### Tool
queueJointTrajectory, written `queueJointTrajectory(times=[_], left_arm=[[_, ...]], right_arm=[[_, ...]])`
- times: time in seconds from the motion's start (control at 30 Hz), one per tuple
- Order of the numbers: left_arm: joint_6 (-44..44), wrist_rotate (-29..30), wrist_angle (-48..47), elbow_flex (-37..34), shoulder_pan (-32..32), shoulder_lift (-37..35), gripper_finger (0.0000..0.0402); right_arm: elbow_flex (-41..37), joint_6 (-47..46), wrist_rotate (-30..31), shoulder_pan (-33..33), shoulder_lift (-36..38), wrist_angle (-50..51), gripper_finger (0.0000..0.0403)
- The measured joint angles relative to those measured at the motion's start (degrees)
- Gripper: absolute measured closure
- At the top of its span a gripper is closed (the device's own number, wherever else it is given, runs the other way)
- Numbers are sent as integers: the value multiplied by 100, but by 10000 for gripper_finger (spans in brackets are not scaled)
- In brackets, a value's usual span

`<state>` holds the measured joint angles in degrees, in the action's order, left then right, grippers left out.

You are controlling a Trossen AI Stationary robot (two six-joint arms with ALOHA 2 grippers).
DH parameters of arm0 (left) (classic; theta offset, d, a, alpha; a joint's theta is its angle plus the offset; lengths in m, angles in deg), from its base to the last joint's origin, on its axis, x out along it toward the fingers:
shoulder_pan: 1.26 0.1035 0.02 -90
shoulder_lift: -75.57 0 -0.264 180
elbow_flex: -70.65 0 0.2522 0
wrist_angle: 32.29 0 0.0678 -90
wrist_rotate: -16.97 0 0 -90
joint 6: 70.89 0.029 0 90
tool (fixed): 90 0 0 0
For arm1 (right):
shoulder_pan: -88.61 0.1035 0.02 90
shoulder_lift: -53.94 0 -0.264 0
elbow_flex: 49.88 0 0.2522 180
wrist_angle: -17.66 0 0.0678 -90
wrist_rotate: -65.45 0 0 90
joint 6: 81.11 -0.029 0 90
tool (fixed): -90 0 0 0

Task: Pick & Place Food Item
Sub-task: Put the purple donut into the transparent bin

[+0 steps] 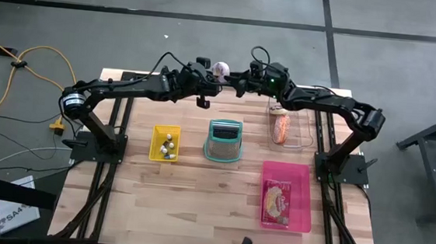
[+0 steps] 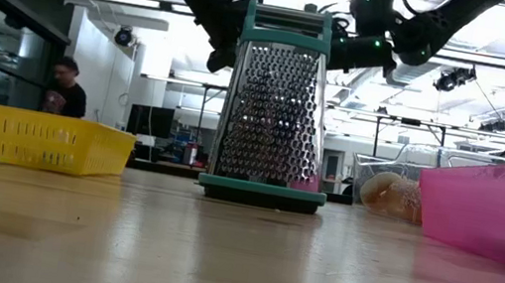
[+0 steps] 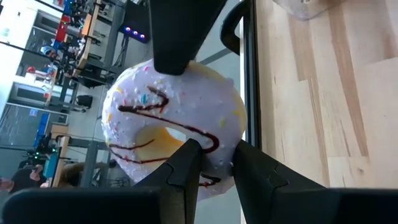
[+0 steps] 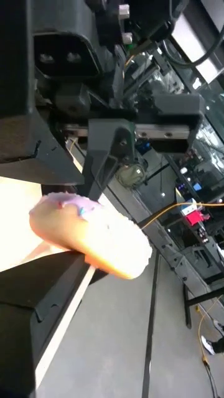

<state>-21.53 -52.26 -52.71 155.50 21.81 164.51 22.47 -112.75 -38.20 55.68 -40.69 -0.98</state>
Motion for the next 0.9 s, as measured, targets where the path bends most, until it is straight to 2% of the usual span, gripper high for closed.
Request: queueJointTrajectory(times=[0.33, 0.63, 0.9], left_arm=[[-119, 15, -30, -2, 40, -2, 319], [-124, -292, 42, -2, -8, -2, 319], [-142, -328, 88, -2, -38, -2, 319]], right_arm=[[-2, -7, 16, -33, 0, -72, 229], [-2, -7, 24, -4, 0, -85, 229], [-2, -7, 24, -6, 0, -87, 229]])
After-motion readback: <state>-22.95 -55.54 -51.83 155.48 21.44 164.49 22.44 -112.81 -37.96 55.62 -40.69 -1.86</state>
